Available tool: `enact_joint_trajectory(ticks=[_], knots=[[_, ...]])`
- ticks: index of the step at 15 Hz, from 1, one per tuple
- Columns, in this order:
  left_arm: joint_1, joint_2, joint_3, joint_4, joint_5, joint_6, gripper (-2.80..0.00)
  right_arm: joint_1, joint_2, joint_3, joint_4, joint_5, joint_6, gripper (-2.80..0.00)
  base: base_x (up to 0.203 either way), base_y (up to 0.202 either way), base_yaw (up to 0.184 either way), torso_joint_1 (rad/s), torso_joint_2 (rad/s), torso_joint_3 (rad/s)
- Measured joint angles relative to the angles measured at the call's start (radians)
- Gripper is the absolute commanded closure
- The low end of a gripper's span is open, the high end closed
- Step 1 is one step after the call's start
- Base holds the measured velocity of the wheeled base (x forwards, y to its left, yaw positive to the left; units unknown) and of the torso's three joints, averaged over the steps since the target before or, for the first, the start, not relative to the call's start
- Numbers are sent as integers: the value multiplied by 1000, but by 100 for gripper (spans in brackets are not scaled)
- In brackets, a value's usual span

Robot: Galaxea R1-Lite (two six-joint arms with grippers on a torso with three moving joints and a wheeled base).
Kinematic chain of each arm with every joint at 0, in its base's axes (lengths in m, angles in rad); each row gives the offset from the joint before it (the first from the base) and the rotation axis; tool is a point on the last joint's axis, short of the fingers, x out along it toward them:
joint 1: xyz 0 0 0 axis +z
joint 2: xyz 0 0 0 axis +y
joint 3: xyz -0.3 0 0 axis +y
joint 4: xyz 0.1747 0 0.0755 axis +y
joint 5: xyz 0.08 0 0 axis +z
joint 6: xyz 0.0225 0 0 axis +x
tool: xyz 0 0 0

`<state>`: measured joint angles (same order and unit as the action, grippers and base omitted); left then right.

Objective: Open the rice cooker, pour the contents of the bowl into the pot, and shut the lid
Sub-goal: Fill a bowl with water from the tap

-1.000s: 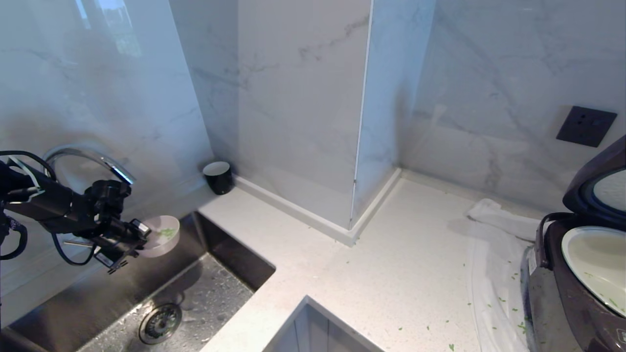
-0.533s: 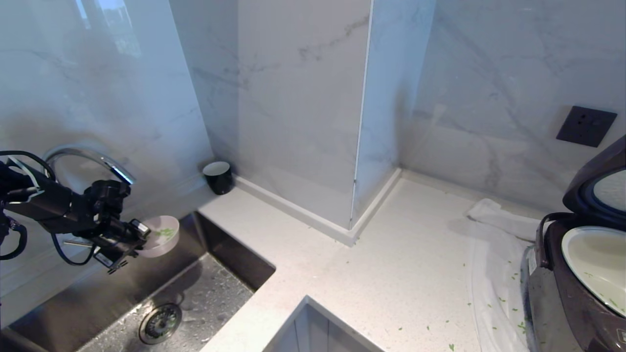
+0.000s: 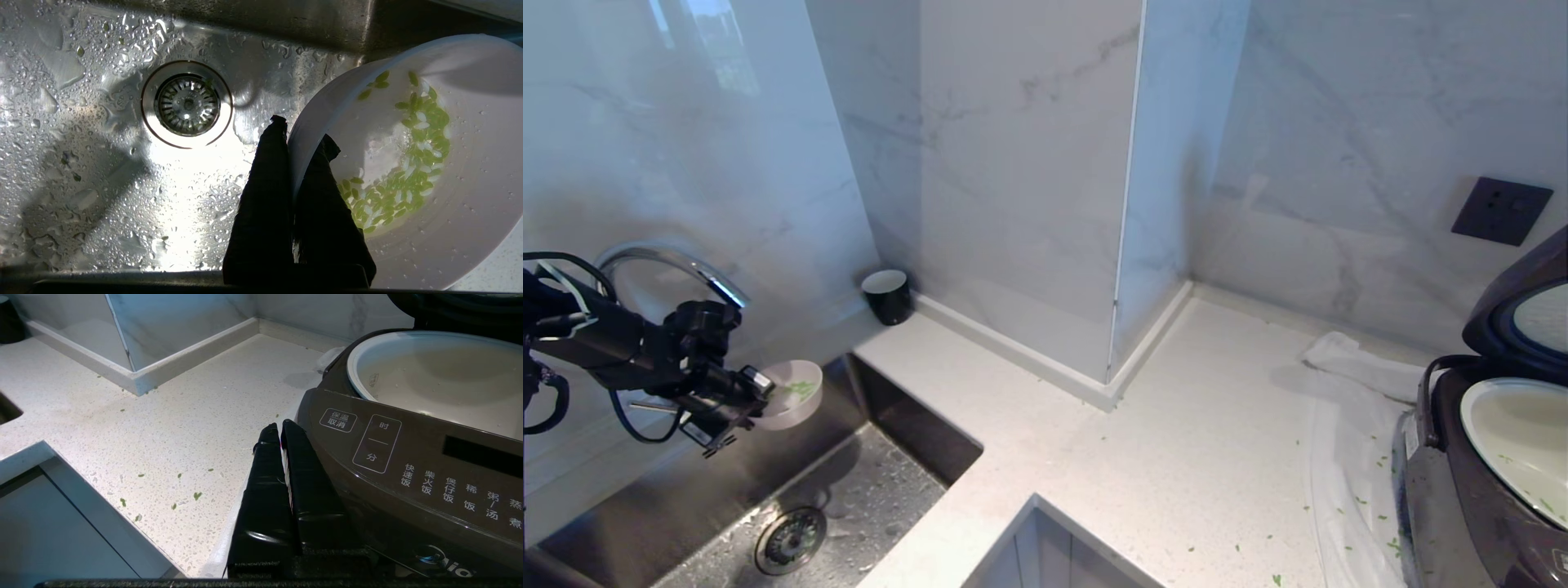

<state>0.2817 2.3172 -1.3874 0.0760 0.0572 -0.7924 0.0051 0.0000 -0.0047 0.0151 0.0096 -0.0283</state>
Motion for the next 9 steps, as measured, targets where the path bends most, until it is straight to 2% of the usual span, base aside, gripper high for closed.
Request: enact_joint_trajectory(ticks=[9], knots=[[1, 1, -2, 0, 0, 0, 0, -1, 0, 0, 0, 1, 0, 0, 0, 0, 0, 0, 0, 0]])
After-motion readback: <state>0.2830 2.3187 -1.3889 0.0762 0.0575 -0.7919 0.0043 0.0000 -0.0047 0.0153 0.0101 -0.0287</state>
